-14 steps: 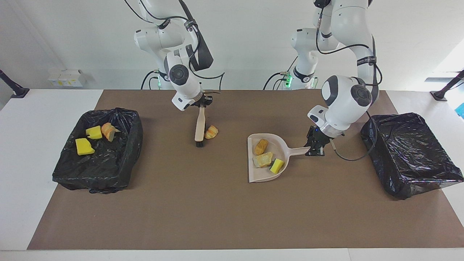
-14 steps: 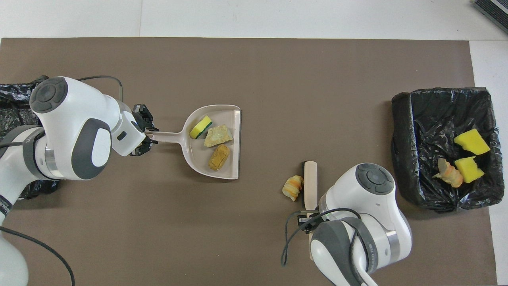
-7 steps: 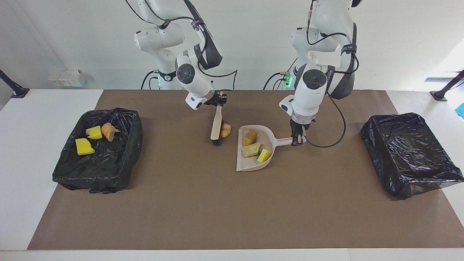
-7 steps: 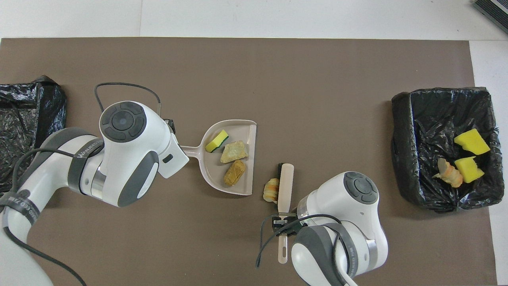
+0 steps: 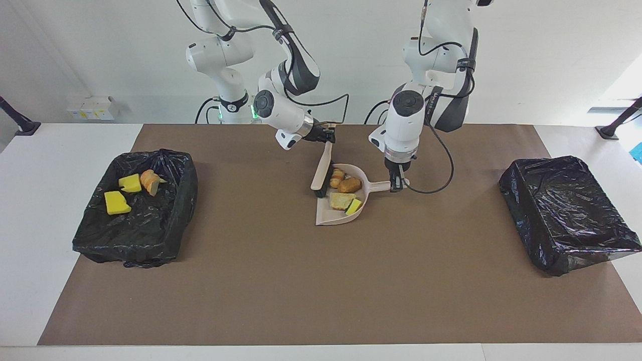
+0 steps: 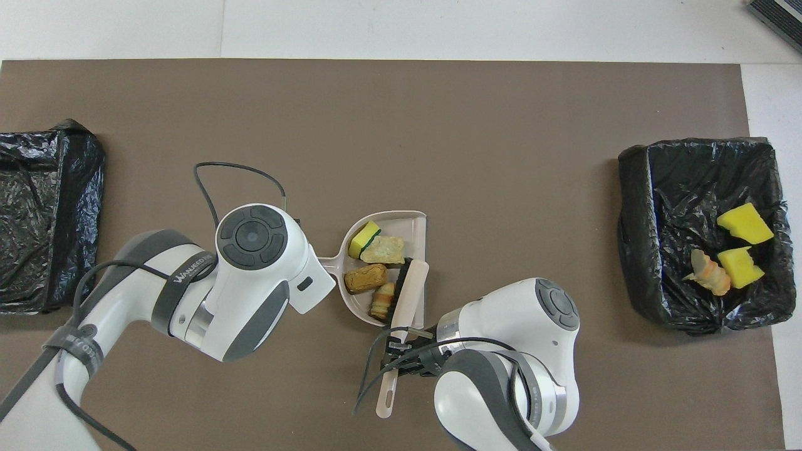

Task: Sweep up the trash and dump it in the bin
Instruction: 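Sweep the last scrap into the dustpan with the right gripper's brush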

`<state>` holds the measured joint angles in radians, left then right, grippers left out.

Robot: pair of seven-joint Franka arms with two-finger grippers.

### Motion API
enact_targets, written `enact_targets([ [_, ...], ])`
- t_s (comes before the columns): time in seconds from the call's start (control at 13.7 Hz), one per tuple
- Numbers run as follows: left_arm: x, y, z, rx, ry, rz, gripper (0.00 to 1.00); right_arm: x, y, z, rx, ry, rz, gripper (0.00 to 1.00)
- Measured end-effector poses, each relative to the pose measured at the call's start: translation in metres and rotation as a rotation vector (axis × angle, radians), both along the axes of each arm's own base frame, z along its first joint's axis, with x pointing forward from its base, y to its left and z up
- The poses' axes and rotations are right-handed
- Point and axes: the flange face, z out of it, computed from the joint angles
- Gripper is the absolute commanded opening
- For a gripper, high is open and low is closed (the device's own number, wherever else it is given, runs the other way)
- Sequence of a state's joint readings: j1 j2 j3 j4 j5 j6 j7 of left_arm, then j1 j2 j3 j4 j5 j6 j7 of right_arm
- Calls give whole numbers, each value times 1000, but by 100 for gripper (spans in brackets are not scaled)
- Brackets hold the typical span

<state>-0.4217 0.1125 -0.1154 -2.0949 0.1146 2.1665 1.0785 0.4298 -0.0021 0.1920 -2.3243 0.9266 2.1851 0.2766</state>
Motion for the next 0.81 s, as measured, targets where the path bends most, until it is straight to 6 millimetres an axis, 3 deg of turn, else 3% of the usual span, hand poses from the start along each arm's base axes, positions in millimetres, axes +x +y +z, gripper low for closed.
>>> enact_targets([
  [0.29,-8,-5,-10,-12,-18,17,0,12,10,22,19,-31,30,0],
  [0.59,-5,1,-11,-27,-10,54,0,8,1,30,-80,-47,191,0],
  [0.81,4,17,-11,-57,4,110,0,13,-12,59,-201,-64,309,0],
])
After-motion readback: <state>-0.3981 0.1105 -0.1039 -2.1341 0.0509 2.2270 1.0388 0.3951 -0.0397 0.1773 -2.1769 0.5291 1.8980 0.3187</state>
